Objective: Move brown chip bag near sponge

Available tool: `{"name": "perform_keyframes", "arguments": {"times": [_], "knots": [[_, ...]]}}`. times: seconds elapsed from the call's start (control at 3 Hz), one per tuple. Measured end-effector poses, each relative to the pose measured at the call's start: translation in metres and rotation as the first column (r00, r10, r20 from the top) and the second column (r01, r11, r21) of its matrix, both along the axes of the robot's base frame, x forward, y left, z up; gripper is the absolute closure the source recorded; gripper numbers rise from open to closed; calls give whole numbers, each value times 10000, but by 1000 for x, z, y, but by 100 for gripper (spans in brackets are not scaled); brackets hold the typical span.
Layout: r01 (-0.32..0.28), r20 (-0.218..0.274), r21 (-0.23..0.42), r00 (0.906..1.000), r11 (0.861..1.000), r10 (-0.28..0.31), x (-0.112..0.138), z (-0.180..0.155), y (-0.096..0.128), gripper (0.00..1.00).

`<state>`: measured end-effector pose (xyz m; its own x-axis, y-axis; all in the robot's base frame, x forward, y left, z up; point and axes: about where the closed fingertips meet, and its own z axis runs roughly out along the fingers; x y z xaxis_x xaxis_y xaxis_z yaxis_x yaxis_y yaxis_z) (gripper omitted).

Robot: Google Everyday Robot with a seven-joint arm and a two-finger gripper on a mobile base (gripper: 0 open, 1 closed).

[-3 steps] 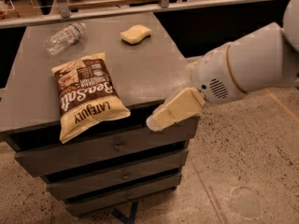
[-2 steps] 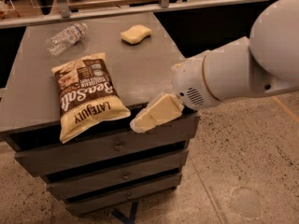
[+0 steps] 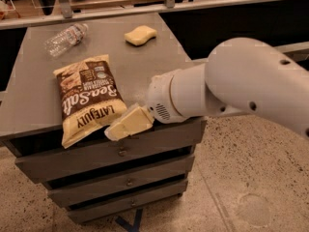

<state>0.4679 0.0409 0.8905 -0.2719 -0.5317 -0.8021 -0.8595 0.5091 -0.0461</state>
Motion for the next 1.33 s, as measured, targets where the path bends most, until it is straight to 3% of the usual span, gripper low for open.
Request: {"name": "perform_keyframes", "arguments": {"times": [1.0,1.33], "knots": [[-369,297,93,9989,9993,366,12,-30,55,0],[-664,312,202,9973,9976,658,12,-35,68,17]]}}
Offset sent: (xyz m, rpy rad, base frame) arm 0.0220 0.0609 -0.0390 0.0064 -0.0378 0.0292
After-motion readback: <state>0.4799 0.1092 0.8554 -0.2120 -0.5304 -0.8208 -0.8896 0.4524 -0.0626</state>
